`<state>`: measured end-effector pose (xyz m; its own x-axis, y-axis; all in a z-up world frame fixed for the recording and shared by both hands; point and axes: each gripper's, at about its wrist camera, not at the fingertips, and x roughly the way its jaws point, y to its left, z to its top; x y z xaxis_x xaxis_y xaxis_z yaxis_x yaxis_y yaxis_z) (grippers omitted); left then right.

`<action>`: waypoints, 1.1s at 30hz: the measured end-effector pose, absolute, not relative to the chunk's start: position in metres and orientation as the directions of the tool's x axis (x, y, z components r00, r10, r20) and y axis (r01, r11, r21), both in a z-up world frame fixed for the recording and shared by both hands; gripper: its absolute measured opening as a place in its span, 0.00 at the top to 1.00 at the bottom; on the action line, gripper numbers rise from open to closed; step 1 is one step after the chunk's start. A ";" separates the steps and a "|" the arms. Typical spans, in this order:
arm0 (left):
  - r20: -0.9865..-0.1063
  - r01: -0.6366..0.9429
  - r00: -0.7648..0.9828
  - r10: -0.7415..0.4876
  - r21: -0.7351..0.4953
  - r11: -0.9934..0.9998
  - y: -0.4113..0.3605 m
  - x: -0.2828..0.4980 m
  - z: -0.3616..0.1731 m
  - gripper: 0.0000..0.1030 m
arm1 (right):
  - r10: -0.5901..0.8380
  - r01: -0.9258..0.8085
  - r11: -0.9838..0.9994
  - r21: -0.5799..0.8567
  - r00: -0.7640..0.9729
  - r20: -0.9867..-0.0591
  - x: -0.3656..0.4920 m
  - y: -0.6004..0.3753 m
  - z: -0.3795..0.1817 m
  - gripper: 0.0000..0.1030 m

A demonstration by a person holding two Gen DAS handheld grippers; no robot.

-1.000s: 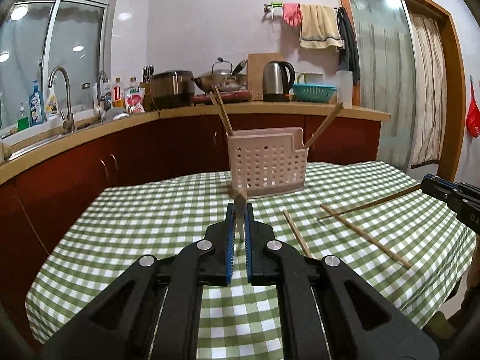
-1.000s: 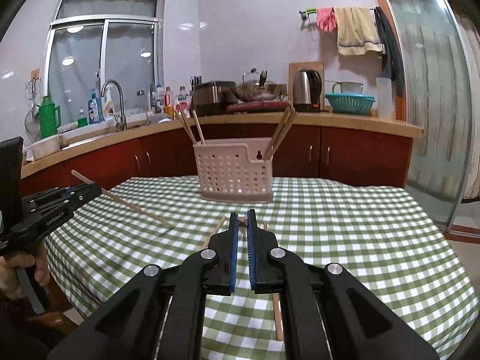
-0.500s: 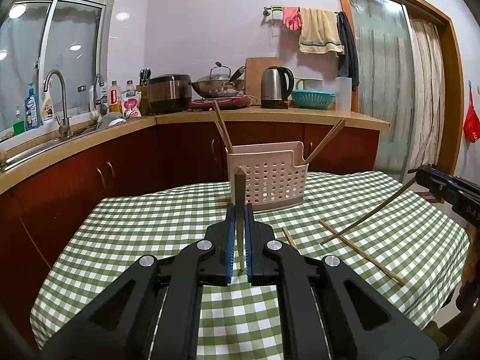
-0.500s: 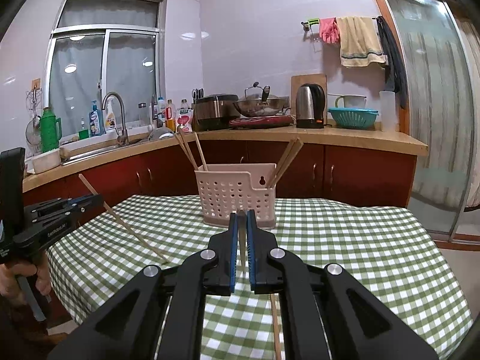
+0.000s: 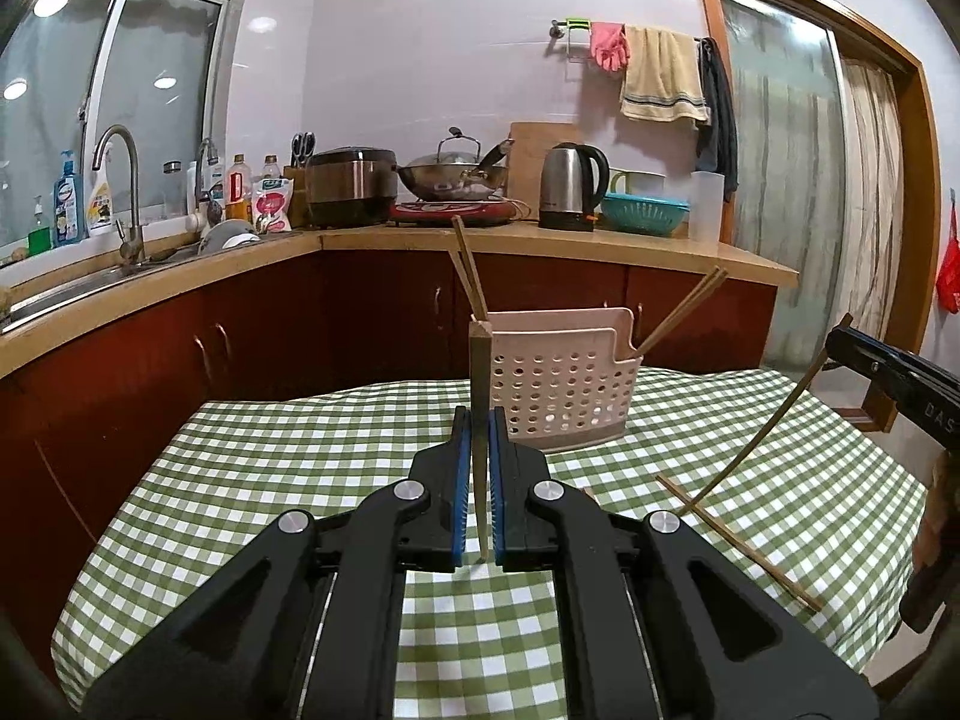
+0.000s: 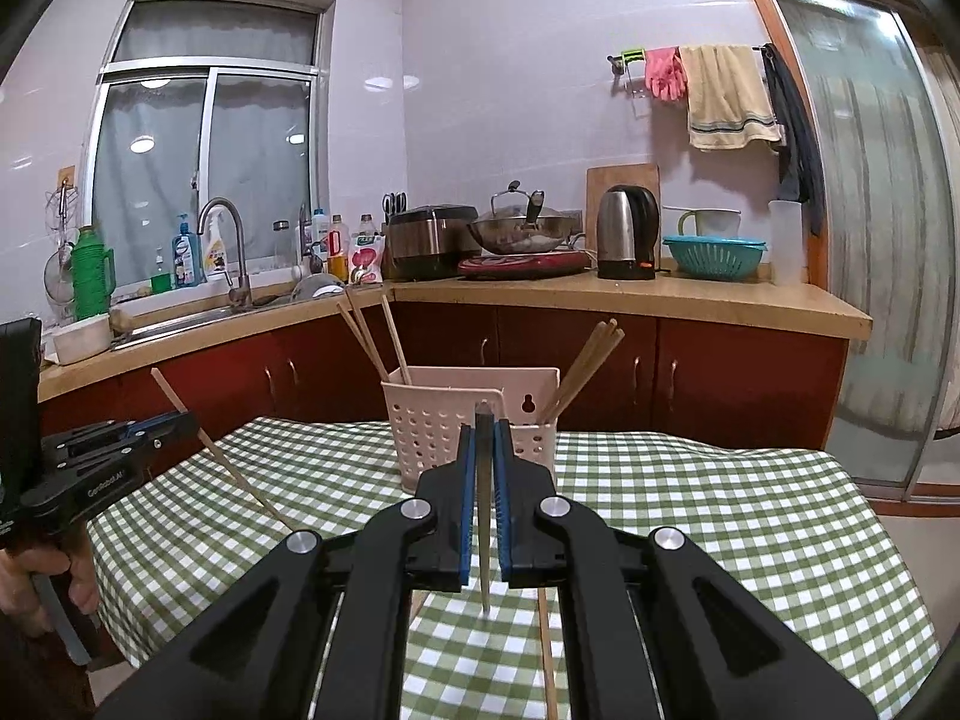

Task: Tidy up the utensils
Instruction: 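Lift both held chopsticks upright and carry them above the caddy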

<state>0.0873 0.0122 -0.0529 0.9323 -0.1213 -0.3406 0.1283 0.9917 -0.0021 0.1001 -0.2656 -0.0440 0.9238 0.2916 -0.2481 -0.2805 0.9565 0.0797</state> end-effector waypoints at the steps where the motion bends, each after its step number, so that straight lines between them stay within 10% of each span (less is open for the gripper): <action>1: -0.340 0.127 0.933 -0.121 -0.005 0.992 0.014 0.089 -0.052 0.94 | 0.292 -0.281 0.956 0.080 0.924 -0.247 0.102 -0.265 -0.043 0.94; 33: -0.128 0.203 0.970 -0.205 -0.026 0.979 -0.004 0.145 0.042 0.94 | 0.323 -0.322 0.946 0.047 0.946 -0.020 0.163 -0.262 0.045 0.94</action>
